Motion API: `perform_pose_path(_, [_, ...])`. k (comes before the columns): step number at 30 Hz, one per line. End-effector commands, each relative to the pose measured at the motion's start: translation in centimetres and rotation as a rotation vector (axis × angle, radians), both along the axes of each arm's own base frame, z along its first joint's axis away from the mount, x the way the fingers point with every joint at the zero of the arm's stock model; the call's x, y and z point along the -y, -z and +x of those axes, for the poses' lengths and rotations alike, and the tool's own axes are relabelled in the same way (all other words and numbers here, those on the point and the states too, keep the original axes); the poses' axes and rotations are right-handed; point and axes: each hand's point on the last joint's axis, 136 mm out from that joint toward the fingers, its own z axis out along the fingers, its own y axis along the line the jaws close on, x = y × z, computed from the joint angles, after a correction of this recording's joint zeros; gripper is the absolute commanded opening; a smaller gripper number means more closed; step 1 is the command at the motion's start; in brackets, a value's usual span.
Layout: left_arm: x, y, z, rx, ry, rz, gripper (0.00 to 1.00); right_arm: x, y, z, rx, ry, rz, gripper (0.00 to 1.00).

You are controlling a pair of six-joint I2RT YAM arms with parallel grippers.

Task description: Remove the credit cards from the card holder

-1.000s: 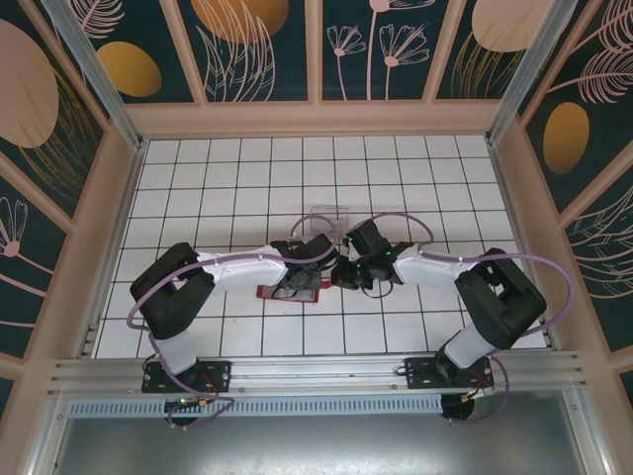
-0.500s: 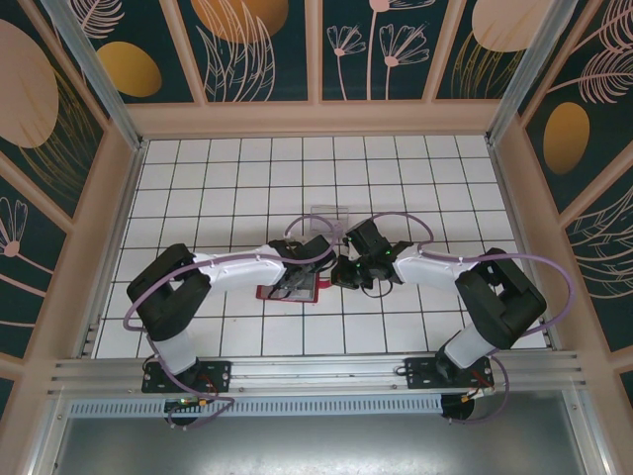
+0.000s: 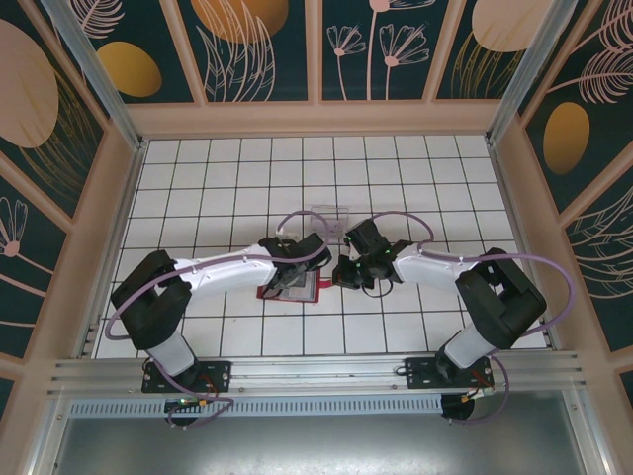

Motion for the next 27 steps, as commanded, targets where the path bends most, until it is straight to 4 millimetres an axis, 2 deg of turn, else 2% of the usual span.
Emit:
perform_pose_path(1, [-1.1, -1.0, 0.3, 0.024, -0.015, 0.017, 0.16, -0.2, -1.4, 0.5, 0.040, -0.002, -0.002, 0.04])
perform_pose_path(9, [-3.8, 0.7, -0.2, -0.010, -0.059, 0.055, 0.18, 0.1, -1.4, 0.5, 0.045, 0.002, -0.012, 0.04])
perform_pose_path(11, [-5.0, 1.7, -0.8, -0.036, -0.070, 0.063, 0.19, 0.2, -1.5, 0.7, 0.049, 0.006, -0.014, 0.04])
perform_pose_path(15, [-5.5, 1.0, -0.6, -0.018, -0.094, 0.016, 0.20, 0.8, -1.5, 0.9, 0.059, 0.009, -0.044, 0.06])
perform_pose_path(17, [-4.8, -0.1, -0.1, 0.008, -0.091, -0.051, 0.22, 1.2, -1.6, 1.2, 0.070, 0.013, -0.072, 0.08])
perform_pose_path(23, [-0.7, -3.6, 1.5, 0.076, -0.051, -0.336, 0.28, 2.2, -2.9, 2.5, 0.119, 0.027, -0.162, 0.22])
perform_pose_path(27, [0.7, -3.9, 2.1, 0.055, -0.063, -0.480, 0.29, 2.1, -4.8, 3.1, 0.153, 0.037, -0.172, 0.26])
